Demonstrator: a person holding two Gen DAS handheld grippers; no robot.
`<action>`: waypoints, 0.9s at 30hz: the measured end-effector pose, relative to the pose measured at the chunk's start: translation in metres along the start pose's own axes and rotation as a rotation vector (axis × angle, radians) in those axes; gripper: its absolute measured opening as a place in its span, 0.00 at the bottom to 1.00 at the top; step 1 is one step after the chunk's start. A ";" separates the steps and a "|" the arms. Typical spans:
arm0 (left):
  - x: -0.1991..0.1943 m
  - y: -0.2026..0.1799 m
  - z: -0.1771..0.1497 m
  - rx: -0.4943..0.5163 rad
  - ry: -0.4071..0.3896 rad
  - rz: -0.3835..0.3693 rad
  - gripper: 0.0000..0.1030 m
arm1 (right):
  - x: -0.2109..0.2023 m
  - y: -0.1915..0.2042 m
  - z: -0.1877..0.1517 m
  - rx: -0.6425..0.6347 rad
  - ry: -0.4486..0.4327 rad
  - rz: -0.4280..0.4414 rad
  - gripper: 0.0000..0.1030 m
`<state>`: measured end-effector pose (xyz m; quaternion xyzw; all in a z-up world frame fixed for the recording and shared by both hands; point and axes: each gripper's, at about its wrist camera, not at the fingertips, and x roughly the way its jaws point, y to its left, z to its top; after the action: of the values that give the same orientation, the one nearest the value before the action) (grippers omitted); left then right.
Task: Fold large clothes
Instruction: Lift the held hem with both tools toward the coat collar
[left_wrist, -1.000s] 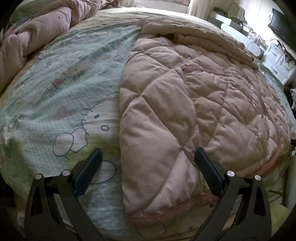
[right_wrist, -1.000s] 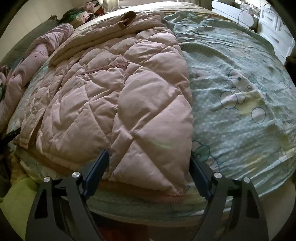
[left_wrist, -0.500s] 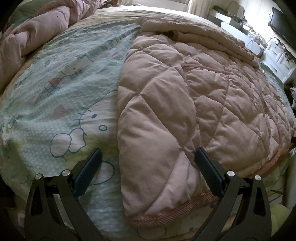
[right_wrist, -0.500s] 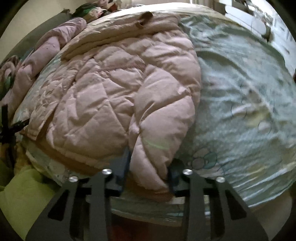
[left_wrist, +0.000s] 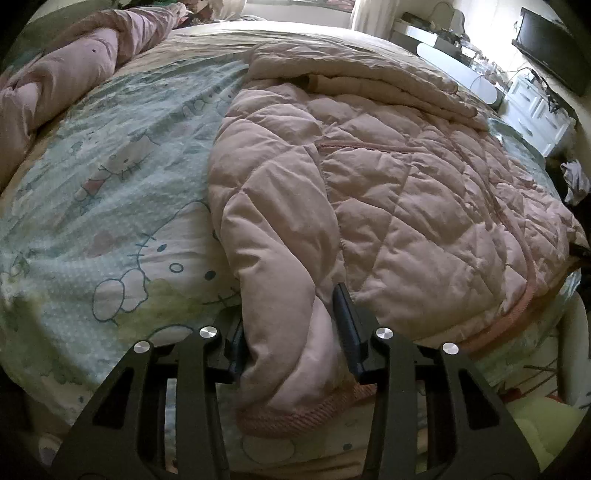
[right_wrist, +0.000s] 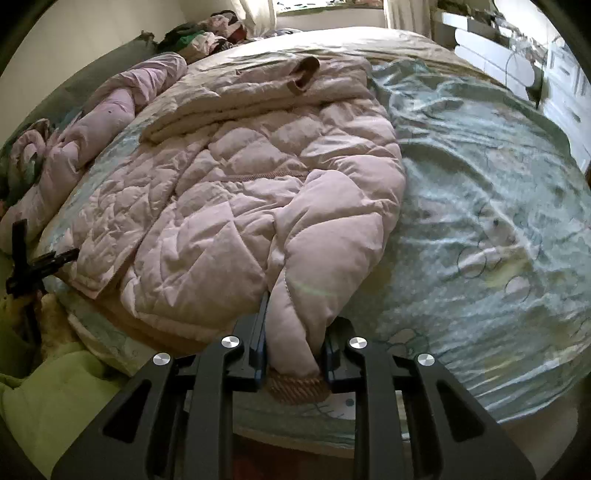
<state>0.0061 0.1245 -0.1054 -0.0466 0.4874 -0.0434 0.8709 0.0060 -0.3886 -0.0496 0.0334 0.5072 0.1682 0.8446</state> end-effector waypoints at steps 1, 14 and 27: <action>0.000 0.000 -0.001 -0.001 0.000 -0.001 0.32 | 0.003 -0.001 0.000 0.008 0.004 0.002 0.25; -0.021 -0.008 0.010 0.029 -0.059 -0.031 0.11 | 0.002 0.001 0.006 -0.010 -0.011 -0.007 0.18; -0.063 -0.015 0.043 0.048 -0.182 -0.077 0.09 | -0.040 0.013 0.045 -0.008 -0.193 0.035 0.16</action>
<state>0.0097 0.1185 -0.0280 -0.0483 0.4027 -0.0841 0.9102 0.0244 -0.3841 0.0089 0.0550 0.4220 0.1809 0.8867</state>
